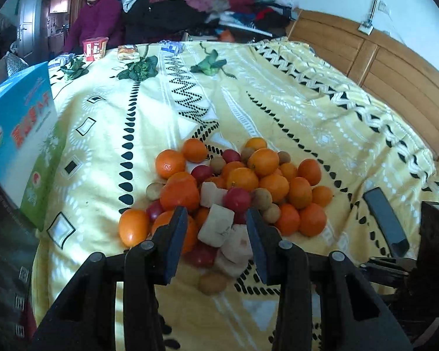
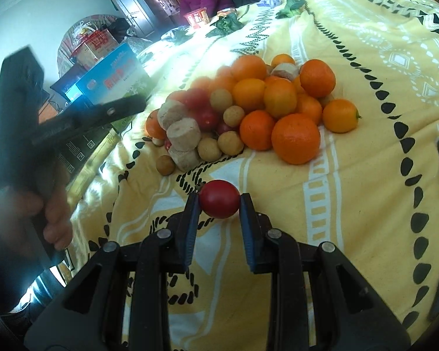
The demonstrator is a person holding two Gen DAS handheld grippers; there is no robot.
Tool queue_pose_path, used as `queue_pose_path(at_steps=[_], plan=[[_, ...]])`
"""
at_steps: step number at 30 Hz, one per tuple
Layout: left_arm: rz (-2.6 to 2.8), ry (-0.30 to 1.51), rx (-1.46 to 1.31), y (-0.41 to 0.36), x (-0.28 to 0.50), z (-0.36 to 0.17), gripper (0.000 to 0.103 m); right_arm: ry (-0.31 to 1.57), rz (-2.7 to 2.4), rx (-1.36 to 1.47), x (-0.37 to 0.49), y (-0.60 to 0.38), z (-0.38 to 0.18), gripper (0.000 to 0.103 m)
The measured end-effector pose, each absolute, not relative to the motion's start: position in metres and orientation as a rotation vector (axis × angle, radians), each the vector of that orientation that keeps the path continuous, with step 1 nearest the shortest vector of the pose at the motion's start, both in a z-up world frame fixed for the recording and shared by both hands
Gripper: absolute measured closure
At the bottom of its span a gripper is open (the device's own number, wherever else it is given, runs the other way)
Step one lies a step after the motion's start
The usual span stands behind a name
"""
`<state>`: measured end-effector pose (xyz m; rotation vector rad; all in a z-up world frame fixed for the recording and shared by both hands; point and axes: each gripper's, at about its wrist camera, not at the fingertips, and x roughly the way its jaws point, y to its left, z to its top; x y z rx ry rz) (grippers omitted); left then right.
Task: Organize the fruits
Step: 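Grasp a red tomato with the right tool while the left tool grasps a tan chunk, then carry both to the steel basin and open both tools over it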
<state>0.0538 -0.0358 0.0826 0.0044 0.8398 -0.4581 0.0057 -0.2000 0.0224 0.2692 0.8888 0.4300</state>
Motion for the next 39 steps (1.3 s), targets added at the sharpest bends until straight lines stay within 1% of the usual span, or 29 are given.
queue_pose_path(at_steps=[3,10,11,12,17,22,29,34,39], plan=[[-0.464,0.865,0.04,-0.046,0.062,0.074,0.06,0.883,0.429,0.279,0.006,-0.204,0.022,0.075],[-0.472,0.85,0.146,-0.062,0.061,0.065,0.061,0.885,0.43,0.295,0.007,-0.206,0.019,0.075],[-0.472,0.853,0.165,-0.064,0.061,0.064,0.072,0.884,0.431,0.293,0.007,-0.206,0.02,0.075],[-0.462,0.857,0.191,-0.066,0.06,0.061,0.079,0.882,0.431,0.294,0.007,-0.206,0.02,0.075],[-0.459,0.829,0.167,-0.058,0.05,0.074,0.082,0.863,0.424,0.287,0.006,-0.206,0.027,0.075],[-0.429,0.757,0.101,-0.038,0.028,0.114,0.082,0.827,0.429,0.263,0.002,-0.199,0.044,0.075],[-0.299,0.662,0.01,0.023,-0.012,0.171,0.082,0.751,0.472,0.17,-0.004,-0.162,0.091,0.075],[-0.158,0.578,-0.057,0.097,-0.041,0.211,0.082,0.683,0.55,0.092,-0.008,-0.117,0.132,0.075],[0.025,0.529,-0.137,0.185,-0.073,0.23,0.082,0.626,0.669,0.014,-0.014,-0.048,0.17,0.075]])
